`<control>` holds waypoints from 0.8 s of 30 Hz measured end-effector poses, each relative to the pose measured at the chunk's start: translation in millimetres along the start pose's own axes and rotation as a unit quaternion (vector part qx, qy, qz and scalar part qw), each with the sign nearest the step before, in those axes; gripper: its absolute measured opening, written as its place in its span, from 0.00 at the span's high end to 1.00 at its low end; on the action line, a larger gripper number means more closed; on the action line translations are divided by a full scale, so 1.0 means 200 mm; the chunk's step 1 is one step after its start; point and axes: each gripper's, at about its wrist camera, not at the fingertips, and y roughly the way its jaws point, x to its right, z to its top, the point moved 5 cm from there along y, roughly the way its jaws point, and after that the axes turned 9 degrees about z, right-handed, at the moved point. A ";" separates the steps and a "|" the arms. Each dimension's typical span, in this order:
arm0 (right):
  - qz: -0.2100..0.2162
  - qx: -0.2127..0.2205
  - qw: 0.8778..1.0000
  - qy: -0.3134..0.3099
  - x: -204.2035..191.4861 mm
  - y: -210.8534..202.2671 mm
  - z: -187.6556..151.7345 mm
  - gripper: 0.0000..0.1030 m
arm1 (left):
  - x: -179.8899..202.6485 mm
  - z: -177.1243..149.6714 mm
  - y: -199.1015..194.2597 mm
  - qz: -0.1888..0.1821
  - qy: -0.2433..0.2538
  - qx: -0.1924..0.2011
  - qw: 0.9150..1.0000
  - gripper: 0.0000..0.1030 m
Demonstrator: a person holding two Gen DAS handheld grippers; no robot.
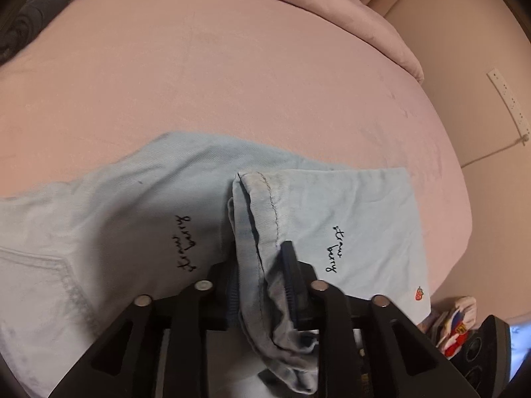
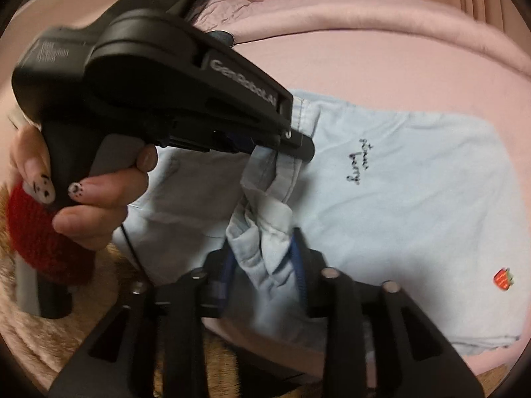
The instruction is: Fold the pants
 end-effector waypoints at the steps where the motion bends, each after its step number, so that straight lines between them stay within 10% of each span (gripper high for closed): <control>1: 0.005 -0.003 1.000 0.003 -0.01 -0.01 0.00 0.53 | 0.00 0.00 -0.02 0.010 0.001 0.008 1.000 0.73; 7: -0.010 -0.004 1.000 0.015 0.02 -0.19 -0.03 0.39 | 0.02 -0.02 -0.20 0.045 0.011 0.067 0.997 0.70; 14: -0.074 0.030 0.993 0.089 0.19 -0.36 -0.07 0.41 | 0.24 -0.14 -0.14 -0.047 0.077 0.032 0.995 0.70; 18: -0.092 0.028 0.989 0.110 0.21 -0.38 -0.16 0.44 | 0.18 -0.23 0.02 0.024 0.079 0.005 0.997 0.71; 24: -0.099 0.025 0.989 0.108 0.28 -0.37 -0.16 0.44 | 0.05 -0.38 -0.02 0.005 0.045 0.041 0.998 0.73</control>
